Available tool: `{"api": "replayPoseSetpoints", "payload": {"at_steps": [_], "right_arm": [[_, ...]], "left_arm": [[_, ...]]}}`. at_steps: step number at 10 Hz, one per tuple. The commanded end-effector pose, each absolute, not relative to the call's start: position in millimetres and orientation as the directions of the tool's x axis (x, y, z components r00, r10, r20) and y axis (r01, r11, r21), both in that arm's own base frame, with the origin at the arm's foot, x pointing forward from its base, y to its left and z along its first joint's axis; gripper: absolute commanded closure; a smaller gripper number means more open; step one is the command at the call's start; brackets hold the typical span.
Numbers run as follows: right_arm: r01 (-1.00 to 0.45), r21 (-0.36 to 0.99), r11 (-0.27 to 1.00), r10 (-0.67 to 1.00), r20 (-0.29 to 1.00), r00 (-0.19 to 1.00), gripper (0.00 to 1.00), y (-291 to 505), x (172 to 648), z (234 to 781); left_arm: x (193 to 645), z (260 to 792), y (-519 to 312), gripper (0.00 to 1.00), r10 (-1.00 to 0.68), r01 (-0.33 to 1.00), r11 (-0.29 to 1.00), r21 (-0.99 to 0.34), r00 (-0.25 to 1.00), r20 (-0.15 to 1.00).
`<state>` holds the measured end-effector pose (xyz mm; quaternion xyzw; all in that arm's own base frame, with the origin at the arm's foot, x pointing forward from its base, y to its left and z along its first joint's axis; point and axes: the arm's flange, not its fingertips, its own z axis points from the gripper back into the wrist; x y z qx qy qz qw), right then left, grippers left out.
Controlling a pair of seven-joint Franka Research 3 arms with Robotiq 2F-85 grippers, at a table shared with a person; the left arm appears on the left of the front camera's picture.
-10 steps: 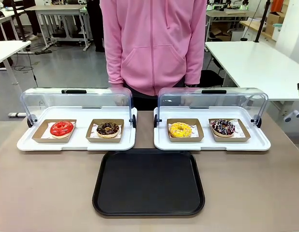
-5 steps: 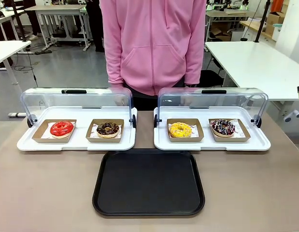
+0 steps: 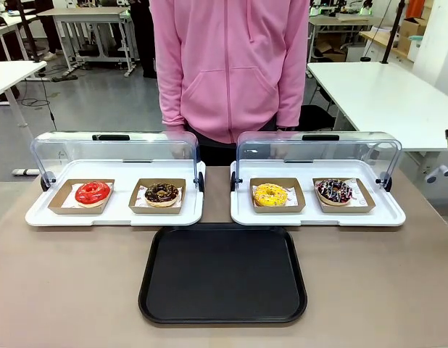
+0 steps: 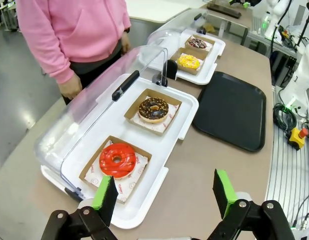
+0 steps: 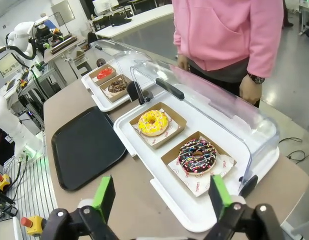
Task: Move the fourth donut from the left to the tray.
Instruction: Pick up the Paper togo box containing the Donut indicated by the person and place it on the Handle tray.
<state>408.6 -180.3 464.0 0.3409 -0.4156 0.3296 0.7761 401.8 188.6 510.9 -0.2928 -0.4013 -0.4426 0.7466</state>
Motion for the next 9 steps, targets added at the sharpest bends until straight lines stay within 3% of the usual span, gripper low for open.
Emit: {"api": "replayPoseSetpoints", "payload": {"at_steps": [1, 9], "right_arm": [[-0.803, 0.245, 0.543, 0.210, 0.886, 0.413, 0.00, -179.4, 410.5, 464.7], [-0.803, 0.245, 0.543, 0.210, 0.886, 0.413, 0.00, -179.4, 410.5, 464.7]], "left_arm": [[402.7, 512.3, 189.0, 0.00, -0.414, 0.897, 0.433, -0.087, 0.283, 0.865], [402.7, 512.3, 189.0, 0.00, -0.414, 0.897, 0.433, -0.087, 0.283, 0.865]]}}
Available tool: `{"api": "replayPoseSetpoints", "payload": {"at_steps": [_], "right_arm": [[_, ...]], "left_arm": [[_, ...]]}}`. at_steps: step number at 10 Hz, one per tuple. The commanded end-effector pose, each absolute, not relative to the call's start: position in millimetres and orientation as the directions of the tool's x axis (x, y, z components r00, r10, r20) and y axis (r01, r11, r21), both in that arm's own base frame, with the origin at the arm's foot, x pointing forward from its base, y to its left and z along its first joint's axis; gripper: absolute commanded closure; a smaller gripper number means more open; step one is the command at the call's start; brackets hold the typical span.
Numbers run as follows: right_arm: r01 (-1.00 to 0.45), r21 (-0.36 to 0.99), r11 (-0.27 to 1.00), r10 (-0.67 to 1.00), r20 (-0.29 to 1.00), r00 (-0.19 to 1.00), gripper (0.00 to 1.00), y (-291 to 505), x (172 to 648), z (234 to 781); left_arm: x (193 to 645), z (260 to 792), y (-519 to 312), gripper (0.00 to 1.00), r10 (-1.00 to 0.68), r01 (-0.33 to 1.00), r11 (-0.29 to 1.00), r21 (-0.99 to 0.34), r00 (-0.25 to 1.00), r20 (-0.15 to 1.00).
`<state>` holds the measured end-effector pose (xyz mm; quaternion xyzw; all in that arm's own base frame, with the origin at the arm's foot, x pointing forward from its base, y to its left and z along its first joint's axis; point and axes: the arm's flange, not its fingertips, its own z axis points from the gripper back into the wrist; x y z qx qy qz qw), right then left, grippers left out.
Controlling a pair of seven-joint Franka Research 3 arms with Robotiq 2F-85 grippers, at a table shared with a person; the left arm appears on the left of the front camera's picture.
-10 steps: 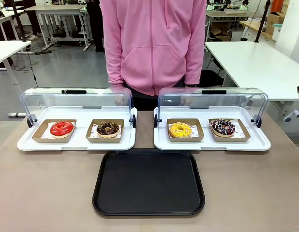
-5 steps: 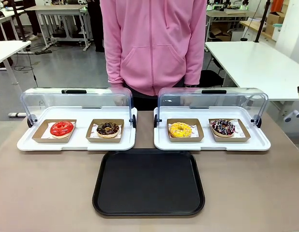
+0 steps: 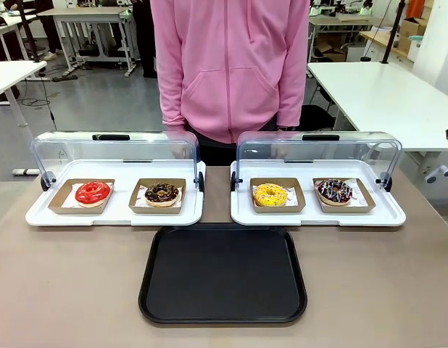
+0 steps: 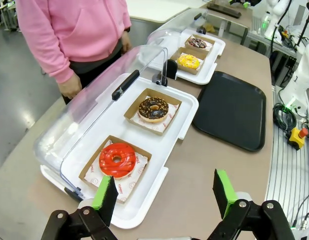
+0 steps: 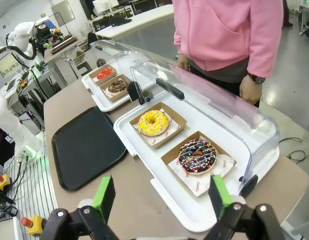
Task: Move the fourth donut from the left to the tray.
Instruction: Pick up the Paper togo box containing the Donut indicated by the person and place it on the Handle tray.
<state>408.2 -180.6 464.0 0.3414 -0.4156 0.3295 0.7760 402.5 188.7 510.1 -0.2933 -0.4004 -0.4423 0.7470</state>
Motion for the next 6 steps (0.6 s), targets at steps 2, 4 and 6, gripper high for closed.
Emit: {"api": "replayPoseSetpoints", "payload": {"at_steps": [2, 4, 6], "right_arm": [[-0.803, 0.245, 0.543, 0.210, 0.886, 0.413, 0.00, -179.4, 410.5, 464.7], [-0.803, 0.245, 0.543, 0.210, 0.886, 0.413, 0.00, -179.4, 410.5, 464.7], [-0.803, 0.245, 0.543, 0.210, 0.886, 0.413, 0.00, -179.4, 410.5, 464.7]], "left_arm": [[402.7, 512.3, 189.0, 0.00, -0.414, 0.897, 0.433, -0.087, 0.283, 0.865], [402.7, 512.3, 189.0, 0.00, -0.414, 0.897, 0.433, -0.087, 0.283, 0.865], [402.7, 512.3, 189.0, 0.00, -0.414, 0.897, 0.433, -0.087, 0.283, 0.865]]}}
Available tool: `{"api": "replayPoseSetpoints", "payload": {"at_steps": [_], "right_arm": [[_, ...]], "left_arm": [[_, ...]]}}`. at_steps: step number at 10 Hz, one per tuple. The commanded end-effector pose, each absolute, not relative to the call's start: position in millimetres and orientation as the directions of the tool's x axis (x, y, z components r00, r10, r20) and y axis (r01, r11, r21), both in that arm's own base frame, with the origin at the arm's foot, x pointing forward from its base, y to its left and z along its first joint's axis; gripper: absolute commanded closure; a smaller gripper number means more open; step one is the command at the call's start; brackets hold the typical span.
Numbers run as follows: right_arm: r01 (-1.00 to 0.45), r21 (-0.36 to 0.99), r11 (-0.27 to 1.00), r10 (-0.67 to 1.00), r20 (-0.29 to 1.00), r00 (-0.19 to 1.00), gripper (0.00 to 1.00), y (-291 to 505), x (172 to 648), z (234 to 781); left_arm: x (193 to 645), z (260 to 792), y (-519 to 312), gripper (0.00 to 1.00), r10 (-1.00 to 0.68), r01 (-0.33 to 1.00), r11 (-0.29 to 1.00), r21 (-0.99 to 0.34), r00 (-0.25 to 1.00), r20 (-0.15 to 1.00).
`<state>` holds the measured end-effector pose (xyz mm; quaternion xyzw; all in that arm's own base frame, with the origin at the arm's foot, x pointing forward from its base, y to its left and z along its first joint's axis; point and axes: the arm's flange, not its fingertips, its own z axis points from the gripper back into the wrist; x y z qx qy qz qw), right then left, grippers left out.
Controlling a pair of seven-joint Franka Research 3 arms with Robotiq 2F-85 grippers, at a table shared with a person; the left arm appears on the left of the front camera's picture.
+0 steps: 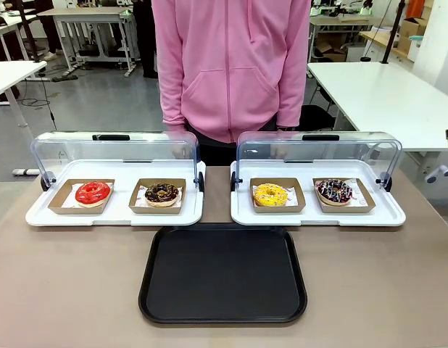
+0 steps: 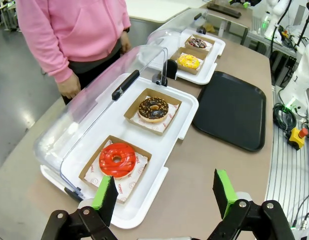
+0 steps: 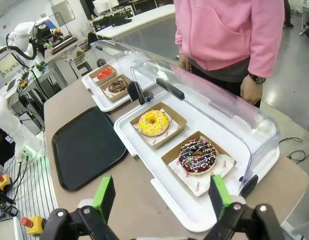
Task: Move the fourth donut from the left to the tray.
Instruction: Pick up the Paper togo box containing the Donut indicated by the person and place it on the Handle tray.
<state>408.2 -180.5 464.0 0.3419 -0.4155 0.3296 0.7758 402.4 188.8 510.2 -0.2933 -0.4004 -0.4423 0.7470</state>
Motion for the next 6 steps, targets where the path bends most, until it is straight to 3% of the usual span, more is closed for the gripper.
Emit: {"api": "replayPoseSetpoints", "payload": {"at_steps": [1, 6], "right_arm": [[-0.803, 0.245, 0.543, 0.210, 0.886, 0.413, 0.00, -179.4, 410.5, 464.7], [-0.803, 0.245, 0.543, 0.210, 0.886, 0.413, 0.00, -179.4, 410.5, 464.7]], "left_arm": [[402.7, 512.3, 189.0, 0.00, -0.414, 0.897, 0.433, -0.087, 0.283, 0.865], [402.7, 512.3, 189.0, 0.00, -0.414, 0.897, 0.433, -0.087, 0.283, 0.865]]}}
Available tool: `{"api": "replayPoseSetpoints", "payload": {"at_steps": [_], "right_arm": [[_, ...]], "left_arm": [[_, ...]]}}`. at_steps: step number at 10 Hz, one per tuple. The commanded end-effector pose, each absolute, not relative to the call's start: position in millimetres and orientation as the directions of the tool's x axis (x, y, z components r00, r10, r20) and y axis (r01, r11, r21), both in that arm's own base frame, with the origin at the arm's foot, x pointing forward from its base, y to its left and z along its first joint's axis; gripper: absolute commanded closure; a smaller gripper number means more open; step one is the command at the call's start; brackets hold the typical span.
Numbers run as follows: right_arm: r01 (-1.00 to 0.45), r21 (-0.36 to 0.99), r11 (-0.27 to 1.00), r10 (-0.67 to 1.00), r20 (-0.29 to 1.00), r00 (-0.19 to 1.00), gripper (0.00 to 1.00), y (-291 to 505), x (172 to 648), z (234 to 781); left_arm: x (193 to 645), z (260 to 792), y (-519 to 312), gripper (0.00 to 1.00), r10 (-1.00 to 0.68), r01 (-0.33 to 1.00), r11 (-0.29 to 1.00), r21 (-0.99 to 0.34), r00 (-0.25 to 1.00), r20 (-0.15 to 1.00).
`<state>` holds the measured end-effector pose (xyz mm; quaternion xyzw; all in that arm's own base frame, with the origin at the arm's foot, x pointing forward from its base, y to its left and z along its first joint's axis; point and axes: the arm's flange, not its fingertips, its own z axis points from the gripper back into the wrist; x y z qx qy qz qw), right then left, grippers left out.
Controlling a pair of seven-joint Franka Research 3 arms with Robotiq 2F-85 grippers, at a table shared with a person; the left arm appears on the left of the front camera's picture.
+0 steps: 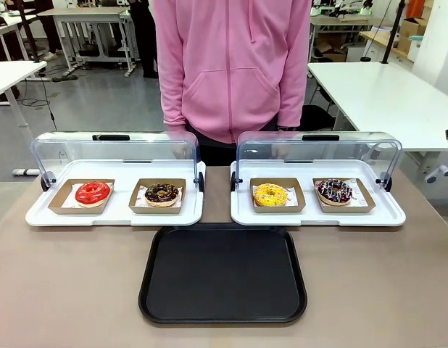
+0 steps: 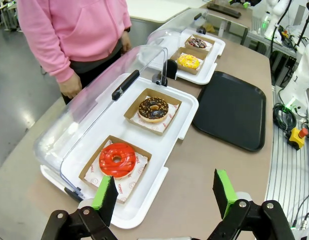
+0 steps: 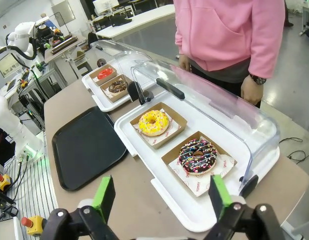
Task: Move the fourth donut from the left to the tray.
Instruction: Pick up the Paper togo box containing the Donut indicated by the person and place it on the Handle tray.
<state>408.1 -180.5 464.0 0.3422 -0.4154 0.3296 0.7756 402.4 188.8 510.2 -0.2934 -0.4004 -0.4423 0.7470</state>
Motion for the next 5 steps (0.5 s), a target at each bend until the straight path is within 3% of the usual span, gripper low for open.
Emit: {"api": "replayPoseSetpoints", "payload": {"at_steps": [1, 5], "right_arm": [[-0.803, 0.245, 0.543, 0.210, 0.886, 0.413, 0.00, -179.4, 410.5, 464.7], [-0.803, 0.245, 0.543, 0.210, 0.886, 0.413, 0.00, -179.4, 410.5, 464.7]], "left_arm": [[402.7, 512.3, 189.0, 0.00, -0.414, 0.897, 0.433, -0.087, 0.283, 0.865], [402.7, 512.3, 189.0, 0.00, -0.414, 0.897, 0.433, -0.087, 0.283, 0.865]]}}
